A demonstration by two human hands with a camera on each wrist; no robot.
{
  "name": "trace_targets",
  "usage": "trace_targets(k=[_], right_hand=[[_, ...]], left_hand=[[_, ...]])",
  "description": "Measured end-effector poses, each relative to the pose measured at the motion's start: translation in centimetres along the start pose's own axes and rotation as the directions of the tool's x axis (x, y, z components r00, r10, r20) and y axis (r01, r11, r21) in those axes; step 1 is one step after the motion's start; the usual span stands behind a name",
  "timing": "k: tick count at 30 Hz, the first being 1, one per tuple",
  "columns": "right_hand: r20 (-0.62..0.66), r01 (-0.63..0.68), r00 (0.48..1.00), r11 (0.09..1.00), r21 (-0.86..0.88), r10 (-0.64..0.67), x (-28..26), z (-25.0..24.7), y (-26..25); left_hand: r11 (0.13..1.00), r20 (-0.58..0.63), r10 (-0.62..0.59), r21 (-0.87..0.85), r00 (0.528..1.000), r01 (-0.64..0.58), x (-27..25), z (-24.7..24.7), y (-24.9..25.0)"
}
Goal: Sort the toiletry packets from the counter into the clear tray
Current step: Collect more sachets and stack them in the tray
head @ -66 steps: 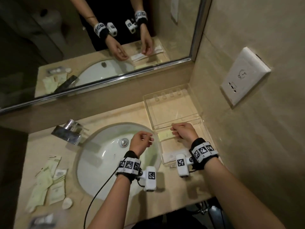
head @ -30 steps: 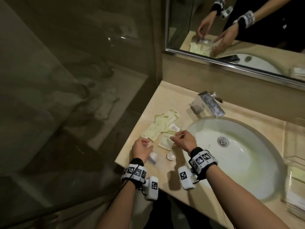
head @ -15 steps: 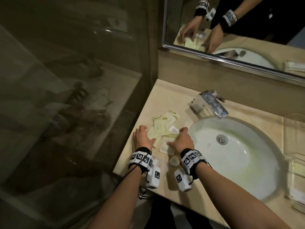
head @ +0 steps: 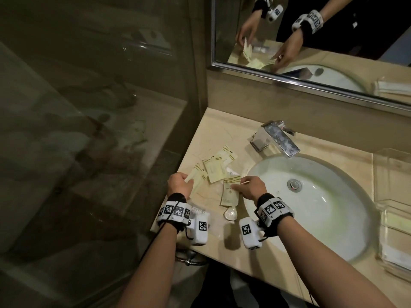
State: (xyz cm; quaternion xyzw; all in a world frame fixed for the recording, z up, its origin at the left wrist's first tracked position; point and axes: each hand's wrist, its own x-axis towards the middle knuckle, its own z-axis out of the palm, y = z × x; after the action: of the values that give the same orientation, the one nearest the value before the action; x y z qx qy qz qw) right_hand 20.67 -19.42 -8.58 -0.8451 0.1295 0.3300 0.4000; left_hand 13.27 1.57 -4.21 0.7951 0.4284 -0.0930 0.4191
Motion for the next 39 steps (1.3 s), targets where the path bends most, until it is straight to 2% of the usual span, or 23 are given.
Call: trace_targets(k=[3, 6, 11, 14, 18, 21, 23, 25, 28, 31, 34, 37, 39], right_hand=[[0.004, 0.013, 1.0, 0.999, 0.044, -0.013, -0.1, -1.4, 0.8], [0.014, 0.034, 0.999, 0.992, 0.125, -0.036, -0.8, -3.0, 1.2], [-0.007, 0.177, 0.983, 0.926, 0.333, -0.186, -3.5, -7.2, 1.2], [-0.028, 0.23, 0.969, 0.849, 0.476, -0.246, -5.8, -11.0, 1.2], [-0.09, 0.265, 0.961, 0.775, 0.574, -0.262, -7.7, -16.7, 3.0], [-0.179, 0.292, 0.957, 0.76, 0.58, -0.23, -8.7, -20.9, 5.8], [-0.204, 0.278, 0.96, 0.744, 0.608, -0.192, -9.2, -23.6, 8.4], [-0.218, 0.246, 0.966, 0.74, 0.626, -0.136, -9.6, -26.2, 11.7], [-0.255, 0.185, 0.967, 0.759, 0.624, -0.026, -10.0, -29.8, 17.5], [-0.324, 0.119, 0.938, 0.762, 0.637, 0.124, -10.6, -32.8, 22.9], [-0.363, 0.072, 0.913, 0.8, 0.596, 0.188, -11.1, -35.1, 27.4], [-0.352, 0.068, 0.916, 0.787, 0.614, 0.195, -11.4, -36.6, 30.3], [-0.337, 0.07, 0.922, 0.775, 0.628, 0.189, -11.6, -37.3, 31.6]], left_hand=[[0.994, -0.035, -0.027, -0.111, 0.999, 0.023, -1.3, -1.2, 0.3], [0.973, -0.004, 0.026, -0.227, 1.0, -0.026, -3.0, -1.6, 1.7], [0.91, 0.159, 0.146, -0.408, 0.976, -0.069, -6.0, 0.2, 5.2], [0.864, 0.268, 0.174, -0.503, 0.948, -0.016, -7.7, 2.7, 7.8], [0.816, 0.45, 0.223, -0.571, 0.865, 0.087, -11.0, 7.2, 11.8], [0.856, 0.516, 0.317, -0.517, 0.796, -0.006, -14.0, 10.8, 14.7], [0.885, 0.535, 0.337, -0.461, 0.775, -0.067, -15.3, 13.8, 16.1], [0.903, 0.578, 0.318, -0.427, 0.752, -0.054, -16.4, 17.2, 17.2], [0.93, 0.681, 0.285, -0.366, 0.675, -0.024, -18.7, 22.5, 18.4], [0.947, 0.754, 0.284, -0.316, 0.593, -0.052, -21.4, 27.1, 19.1], [0.952, 0.799, 0.294, -0.291, 0.524, -0.09, -23.9, 30.7, 19.4], [0.957, 0.819, 0.288, -0.269, 0.496, -0.111, -25.6, 33.0, 19.6], [0.963, 0.822, 0.264, -0.257, 0.504, -0.086, -26.4, 34.4, 19.7]])
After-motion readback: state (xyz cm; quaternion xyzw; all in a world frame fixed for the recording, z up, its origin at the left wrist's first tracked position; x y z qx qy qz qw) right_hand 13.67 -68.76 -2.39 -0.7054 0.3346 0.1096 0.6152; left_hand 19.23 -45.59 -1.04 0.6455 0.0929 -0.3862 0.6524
